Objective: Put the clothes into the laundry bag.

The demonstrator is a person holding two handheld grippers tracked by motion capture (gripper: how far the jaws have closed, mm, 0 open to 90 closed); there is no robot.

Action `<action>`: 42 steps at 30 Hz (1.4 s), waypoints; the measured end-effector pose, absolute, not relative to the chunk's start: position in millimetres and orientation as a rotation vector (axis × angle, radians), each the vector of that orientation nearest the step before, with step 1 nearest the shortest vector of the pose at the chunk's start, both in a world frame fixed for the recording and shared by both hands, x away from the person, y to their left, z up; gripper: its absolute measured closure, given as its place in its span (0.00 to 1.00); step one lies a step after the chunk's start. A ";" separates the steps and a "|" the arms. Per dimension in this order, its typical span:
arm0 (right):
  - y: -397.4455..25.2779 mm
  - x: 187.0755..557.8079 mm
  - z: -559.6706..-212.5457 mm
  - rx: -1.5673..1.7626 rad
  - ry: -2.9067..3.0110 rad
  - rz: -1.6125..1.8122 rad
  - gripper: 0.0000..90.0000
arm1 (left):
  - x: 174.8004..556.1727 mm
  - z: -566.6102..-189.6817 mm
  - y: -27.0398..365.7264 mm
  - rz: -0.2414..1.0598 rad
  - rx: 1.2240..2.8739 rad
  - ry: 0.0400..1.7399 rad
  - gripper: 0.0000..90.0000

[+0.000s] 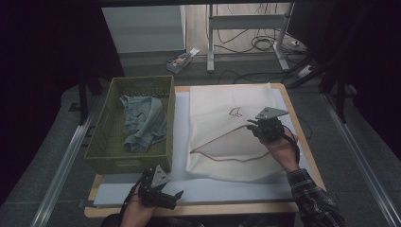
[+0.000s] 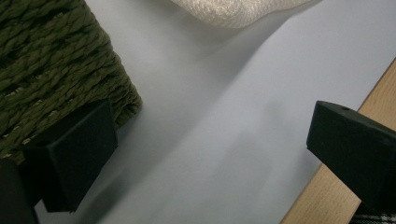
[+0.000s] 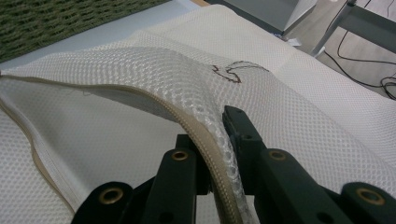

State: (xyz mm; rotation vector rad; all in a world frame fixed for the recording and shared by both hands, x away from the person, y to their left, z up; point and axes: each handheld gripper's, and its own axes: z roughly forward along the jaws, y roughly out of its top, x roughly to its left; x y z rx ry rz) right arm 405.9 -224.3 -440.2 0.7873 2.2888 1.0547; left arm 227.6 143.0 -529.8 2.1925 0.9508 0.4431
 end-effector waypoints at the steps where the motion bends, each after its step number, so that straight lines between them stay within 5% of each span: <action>1: -224.3 405.9 -440.2 0.787 2.289 1.055 0.89 | 227.6 -529.8 143.0 0.443 2.192 0.950 0.02; 42: -201.6 421.1 -398.1 0.793 2.249 1.178 0.91 | 226.8 -529.2 142.4 0.451 2.193 0.944 0.02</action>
